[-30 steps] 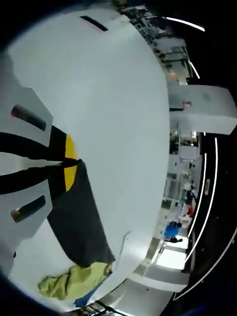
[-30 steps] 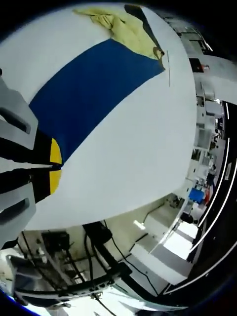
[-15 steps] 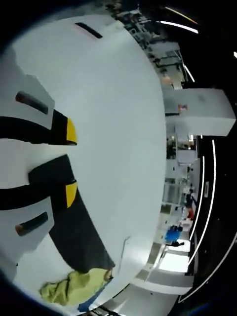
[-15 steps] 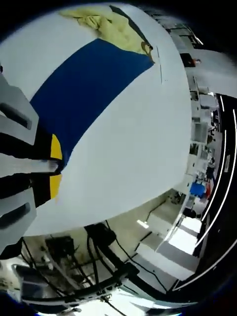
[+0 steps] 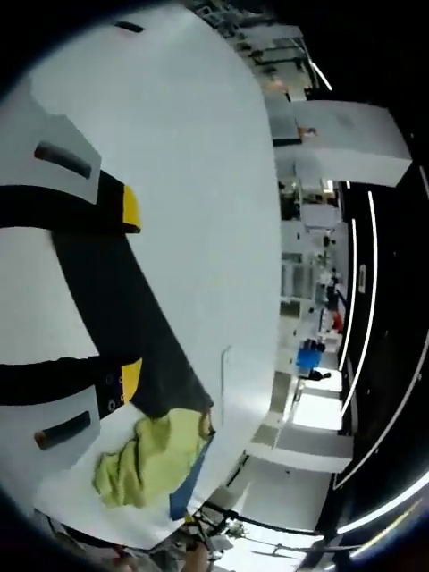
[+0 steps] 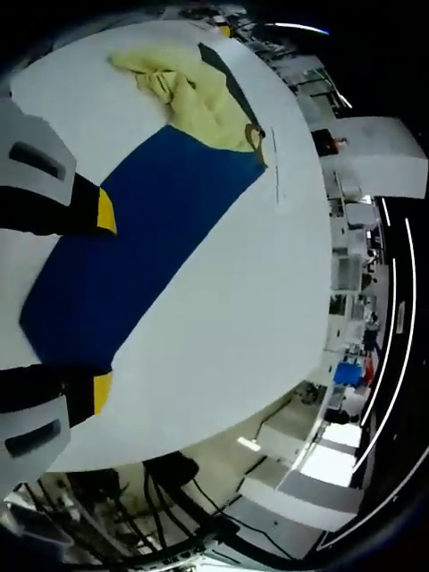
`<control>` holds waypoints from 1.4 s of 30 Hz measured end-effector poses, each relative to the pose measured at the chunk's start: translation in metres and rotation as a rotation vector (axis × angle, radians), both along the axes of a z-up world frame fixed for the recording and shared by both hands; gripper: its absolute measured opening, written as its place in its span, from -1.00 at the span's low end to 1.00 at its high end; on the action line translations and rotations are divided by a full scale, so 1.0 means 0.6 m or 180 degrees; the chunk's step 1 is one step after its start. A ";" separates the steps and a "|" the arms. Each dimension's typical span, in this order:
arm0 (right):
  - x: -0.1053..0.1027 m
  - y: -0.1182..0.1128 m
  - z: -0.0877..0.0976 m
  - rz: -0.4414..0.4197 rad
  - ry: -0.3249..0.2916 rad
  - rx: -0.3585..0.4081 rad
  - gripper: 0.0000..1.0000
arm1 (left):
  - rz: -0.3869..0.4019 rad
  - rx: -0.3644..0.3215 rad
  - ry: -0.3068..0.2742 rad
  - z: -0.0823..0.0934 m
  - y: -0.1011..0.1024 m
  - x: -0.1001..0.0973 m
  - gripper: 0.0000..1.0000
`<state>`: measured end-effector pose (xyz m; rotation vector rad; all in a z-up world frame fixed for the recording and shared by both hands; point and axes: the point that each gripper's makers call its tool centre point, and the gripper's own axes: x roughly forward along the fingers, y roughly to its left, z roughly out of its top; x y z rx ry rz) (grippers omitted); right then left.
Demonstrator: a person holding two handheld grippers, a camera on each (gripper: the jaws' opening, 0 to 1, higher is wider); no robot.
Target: Fold the garment on the visible template until the final outline fits inside the template.
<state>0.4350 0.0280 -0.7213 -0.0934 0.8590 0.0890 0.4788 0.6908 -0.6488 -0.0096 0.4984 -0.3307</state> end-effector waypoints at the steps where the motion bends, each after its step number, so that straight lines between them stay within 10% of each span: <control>1: 0.001 0.015 0.002 0.0068 -0.0009 0.0037 0.14 | -0.0039 -0.0040 0.0007 0.000 -0.011 -0.003 0.10; 20: -0.020 0.233 -0.005 0.0979 0.0075 0.0451 0.16 | -0.1308 -0.0315 0.0078 -0.029 -0.223 -0.080 0.31; 42: -0.032 0.377 -0.050 0.1566 0.0143 0.0591 -0.10 | -0.2175 -0.0026 0.0191 -0.118 -0.339 -0.124 -0.19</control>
